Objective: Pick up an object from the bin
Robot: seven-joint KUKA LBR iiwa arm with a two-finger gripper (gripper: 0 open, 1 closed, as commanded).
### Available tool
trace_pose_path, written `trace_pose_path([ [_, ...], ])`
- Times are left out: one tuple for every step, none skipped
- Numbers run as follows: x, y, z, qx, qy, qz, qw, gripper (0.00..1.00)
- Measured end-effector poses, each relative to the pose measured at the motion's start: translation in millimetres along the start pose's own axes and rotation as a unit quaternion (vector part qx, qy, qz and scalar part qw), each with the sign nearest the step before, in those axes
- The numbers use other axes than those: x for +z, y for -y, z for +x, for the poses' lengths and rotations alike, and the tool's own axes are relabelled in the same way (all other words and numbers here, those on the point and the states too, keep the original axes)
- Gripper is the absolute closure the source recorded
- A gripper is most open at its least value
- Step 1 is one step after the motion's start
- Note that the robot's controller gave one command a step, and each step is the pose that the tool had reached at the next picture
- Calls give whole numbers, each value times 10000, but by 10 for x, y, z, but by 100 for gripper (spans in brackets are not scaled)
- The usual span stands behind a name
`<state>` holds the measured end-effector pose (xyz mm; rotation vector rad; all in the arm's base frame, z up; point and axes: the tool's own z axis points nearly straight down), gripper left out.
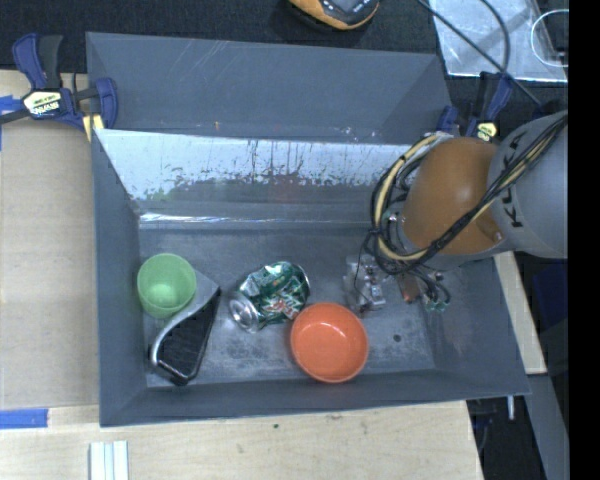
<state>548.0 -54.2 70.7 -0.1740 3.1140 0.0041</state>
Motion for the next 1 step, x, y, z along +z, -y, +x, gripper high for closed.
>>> trace_pose_path([
  [-3,-513,138,-234,18,-8,9997,100],
])
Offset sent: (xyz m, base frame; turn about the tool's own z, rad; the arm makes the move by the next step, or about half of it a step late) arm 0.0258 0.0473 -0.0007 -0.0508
